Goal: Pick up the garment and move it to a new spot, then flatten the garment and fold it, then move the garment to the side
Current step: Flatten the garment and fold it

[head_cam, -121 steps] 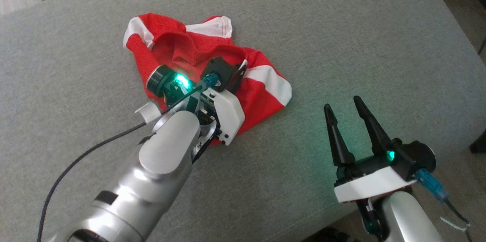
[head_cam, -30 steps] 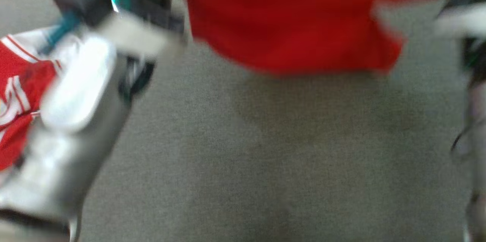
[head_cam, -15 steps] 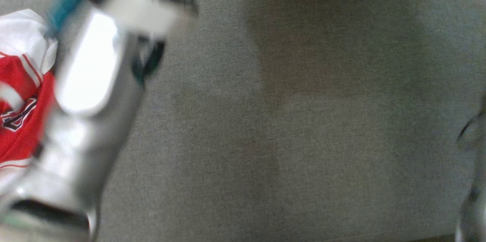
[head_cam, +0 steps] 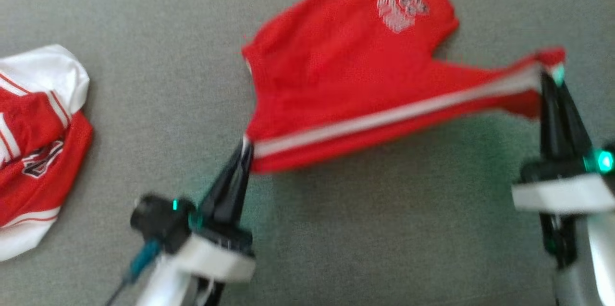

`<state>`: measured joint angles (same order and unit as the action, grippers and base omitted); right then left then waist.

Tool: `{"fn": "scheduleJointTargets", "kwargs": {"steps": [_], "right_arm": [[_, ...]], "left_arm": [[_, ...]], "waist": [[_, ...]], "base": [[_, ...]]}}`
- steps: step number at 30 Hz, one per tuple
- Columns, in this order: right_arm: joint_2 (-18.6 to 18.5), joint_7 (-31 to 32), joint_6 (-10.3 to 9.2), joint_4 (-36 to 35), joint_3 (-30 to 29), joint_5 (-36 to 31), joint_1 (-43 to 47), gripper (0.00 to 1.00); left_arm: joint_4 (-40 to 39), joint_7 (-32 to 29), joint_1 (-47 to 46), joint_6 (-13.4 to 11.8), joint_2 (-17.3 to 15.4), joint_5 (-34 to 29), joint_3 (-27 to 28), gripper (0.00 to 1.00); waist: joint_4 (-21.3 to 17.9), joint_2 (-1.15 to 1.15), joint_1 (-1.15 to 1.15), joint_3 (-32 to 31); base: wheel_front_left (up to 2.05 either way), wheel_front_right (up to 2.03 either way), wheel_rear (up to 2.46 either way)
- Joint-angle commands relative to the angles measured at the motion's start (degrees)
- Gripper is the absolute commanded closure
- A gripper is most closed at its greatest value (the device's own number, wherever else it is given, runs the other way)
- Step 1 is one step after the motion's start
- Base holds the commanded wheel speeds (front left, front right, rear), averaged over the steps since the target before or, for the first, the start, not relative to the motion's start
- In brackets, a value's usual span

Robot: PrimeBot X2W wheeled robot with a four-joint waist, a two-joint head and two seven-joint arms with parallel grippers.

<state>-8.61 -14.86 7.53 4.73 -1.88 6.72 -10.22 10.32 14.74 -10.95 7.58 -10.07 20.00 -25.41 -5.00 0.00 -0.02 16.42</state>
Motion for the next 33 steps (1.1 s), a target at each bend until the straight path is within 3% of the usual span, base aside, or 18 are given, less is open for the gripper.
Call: {"fn": "scheduleJointTargets", "kwargs": {"steps": [1, 7, 12, 22, 33], "right_arm": [[-0.67, -0.14, -0.04, -3.20, -0.44, 0.40, 2.03, 1.00], [0.84, -0.13, -0.04, -9.28, -3.15, -0.16, 10.69, 1.00], [0.73, 1.43, -0.04, -7.22, -3.05, 0.69, 8.15, 1.00], [-3.84, 3.00, -0.04, 10.31, 0.24, 2.68, -10.49, 1.00], [-7.92, 2.05, -0.04, 31.98, 8.70, 5.57, -31.57, 1.00]], "left_arm": [[-2.87, 0.25, 0.61, -0.34, -0.66, -0.60, 3.24, 1.00], [-7.74, 0.26, 8.72, -0.42, 0.27, -1.92, 4.36, 1.00], [-6.78, 0.20, 5.76, -0.41, 2.00, -2.08, 3.79, 1.00], [3.20, -2.80, -13.20, -0.58, 5.99, -1.38, 1.24, 1.00], [17.22, -2.78, -29.46, -4.05, 7.15, 2.53, -2.03, 1.00]], "waist": [[0.36, 0.00, 0.02, -1.55], [1.32, 0.00, 0.02, -3.82], [3.00, 0.00, 0.02, -3.50], [6.01, 0.00, 0.02, 2.30], [7.42, 0.00, 0.02, 9.51]], "base": [[0.00, 0.00, 0.00], [0.00, 0.00, 0.00], [0.00, 0.00, 0.00], [0.00, 0.00, 0.00], [0.00, 0.00, 0.00]]}}
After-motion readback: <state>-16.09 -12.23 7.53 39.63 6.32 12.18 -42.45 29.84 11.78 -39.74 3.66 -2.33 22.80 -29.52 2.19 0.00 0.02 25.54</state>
